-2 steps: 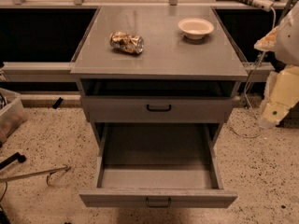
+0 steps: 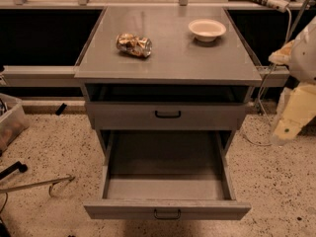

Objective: Close middle drawer

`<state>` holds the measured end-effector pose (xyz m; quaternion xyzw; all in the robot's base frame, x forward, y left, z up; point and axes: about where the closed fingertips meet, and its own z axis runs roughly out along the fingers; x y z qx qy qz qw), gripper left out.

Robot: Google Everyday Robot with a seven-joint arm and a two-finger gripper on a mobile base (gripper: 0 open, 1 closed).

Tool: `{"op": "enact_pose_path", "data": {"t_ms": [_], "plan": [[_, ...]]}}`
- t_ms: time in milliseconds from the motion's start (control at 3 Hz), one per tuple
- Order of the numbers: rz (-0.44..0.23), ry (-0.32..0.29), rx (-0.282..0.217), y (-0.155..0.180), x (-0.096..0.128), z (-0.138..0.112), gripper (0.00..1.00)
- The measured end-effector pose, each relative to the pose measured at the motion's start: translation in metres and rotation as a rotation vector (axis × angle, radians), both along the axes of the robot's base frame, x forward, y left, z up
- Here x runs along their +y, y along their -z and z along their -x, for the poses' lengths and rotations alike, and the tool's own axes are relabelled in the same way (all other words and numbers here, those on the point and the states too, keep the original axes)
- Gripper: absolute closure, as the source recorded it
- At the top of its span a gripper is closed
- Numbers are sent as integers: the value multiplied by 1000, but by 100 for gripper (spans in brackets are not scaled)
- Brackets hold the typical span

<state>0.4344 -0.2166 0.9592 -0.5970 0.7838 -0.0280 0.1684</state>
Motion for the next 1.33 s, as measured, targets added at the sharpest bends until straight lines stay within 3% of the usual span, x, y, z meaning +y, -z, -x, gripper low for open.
{"op": "enact_pose_path", "data": {"t_ms": [667,1000,1333], "plan": [[-193,56,-32,71,40,44,0],[-299,41,-27,126,81,62,0],[-371,10,28,204,126,77,0]]}}
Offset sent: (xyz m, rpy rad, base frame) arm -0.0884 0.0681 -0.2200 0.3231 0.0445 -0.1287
